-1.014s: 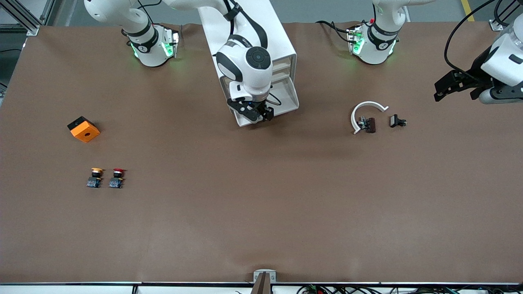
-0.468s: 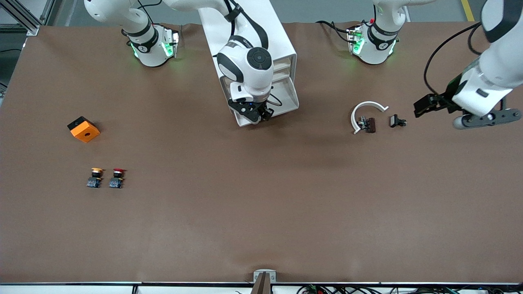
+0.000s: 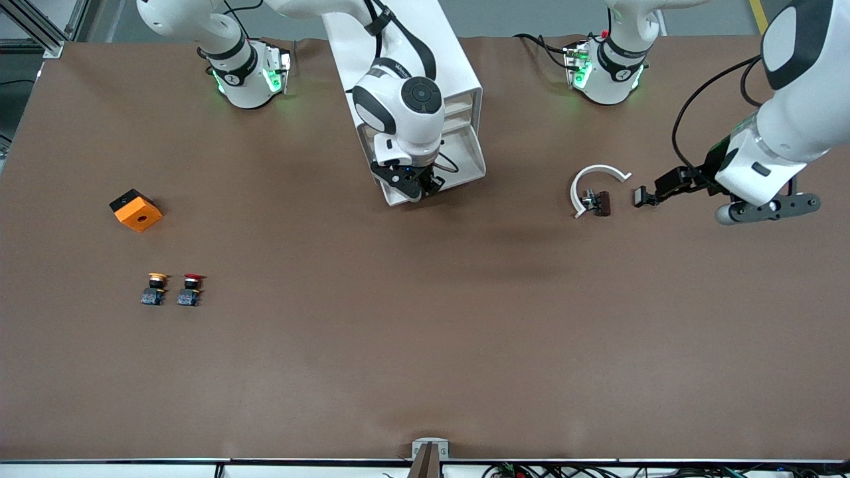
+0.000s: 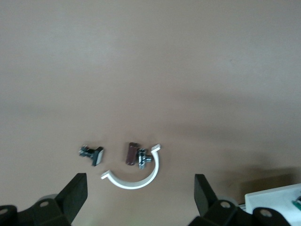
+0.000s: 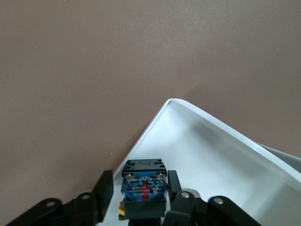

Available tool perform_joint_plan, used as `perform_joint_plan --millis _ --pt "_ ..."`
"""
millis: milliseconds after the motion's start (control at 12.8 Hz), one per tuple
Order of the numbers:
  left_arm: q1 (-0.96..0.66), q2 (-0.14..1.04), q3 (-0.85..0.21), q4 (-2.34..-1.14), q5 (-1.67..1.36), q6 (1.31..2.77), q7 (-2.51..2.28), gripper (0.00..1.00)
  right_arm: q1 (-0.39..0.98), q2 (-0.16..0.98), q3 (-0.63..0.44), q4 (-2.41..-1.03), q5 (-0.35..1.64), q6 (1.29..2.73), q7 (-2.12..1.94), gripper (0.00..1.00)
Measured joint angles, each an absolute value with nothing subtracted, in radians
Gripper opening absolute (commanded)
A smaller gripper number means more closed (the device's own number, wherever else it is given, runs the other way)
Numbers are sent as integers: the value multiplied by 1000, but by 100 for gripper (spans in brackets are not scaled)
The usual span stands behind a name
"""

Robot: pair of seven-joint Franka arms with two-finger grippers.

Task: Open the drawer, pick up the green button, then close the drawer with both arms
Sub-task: 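Carry the button out with the right gripper while the left gripper reaches the drawer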

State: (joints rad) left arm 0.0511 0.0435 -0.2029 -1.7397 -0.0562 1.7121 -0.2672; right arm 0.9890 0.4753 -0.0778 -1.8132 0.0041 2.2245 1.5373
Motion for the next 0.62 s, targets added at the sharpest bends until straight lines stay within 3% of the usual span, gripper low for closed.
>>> perform_joint_plan --millis 78,156,624 --pt "49 69 -216 -1741 -63 1743 -273 100 989 475 -78 -1813 4 2224 1537 11" --pt "46 97 -232 -1741 -65 1773 -294 100 989 475 -78 -1813 4 2223 1537 0" --pt "-60 240 -287 -1745 -65 1915 -517 100 990 475 -78 -1803 4 2222 1537 0"
